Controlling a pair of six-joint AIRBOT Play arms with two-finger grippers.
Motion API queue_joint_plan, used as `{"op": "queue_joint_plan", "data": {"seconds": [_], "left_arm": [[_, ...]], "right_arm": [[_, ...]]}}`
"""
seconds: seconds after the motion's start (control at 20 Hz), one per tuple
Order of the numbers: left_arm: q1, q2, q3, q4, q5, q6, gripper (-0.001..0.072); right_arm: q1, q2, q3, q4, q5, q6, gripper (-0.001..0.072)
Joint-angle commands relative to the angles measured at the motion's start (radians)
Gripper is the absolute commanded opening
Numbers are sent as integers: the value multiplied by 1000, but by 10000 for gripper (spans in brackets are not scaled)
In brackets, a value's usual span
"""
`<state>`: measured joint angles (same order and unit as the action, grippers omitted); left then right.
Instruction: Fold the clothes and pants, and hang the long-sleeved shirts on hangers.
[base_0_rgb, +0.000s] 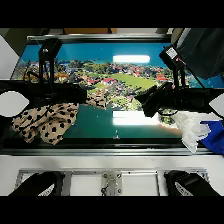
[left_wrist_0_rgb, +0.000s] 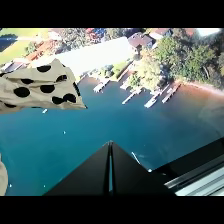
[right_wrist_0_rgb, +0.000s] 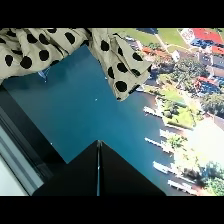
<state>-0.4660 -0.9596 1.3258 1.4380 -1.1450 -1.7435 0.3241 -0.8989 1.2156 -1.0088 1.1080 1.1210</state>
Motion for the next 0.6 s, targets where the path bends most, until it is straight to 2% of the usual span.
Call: {"op": "queue_joint_plan", "data": {"seconds": [0.0, 0.3, 0.35, 0.4, 0.55], "left_arm": [[0, -13, 0, 0, 58, 0, 13], [59, -23, -1, 11, 71, 7, 20], [85, -27, -1, 11, 64, 51, 306], [120, -41, -1, 16, 43, 95, 720], [225, -144, -3, 170, -145, 71, 699]], "right_arm": [[1, 0, 0, 0, 0, 0, 13], [1, 0, 0, 0, 0, 0, 13], [1, 0, 0, 0, 0, 0, 13], [1, 0, 0, 0, 0, 0, 13], [1, 0, 0, 0, 0, 0, 13]]}}
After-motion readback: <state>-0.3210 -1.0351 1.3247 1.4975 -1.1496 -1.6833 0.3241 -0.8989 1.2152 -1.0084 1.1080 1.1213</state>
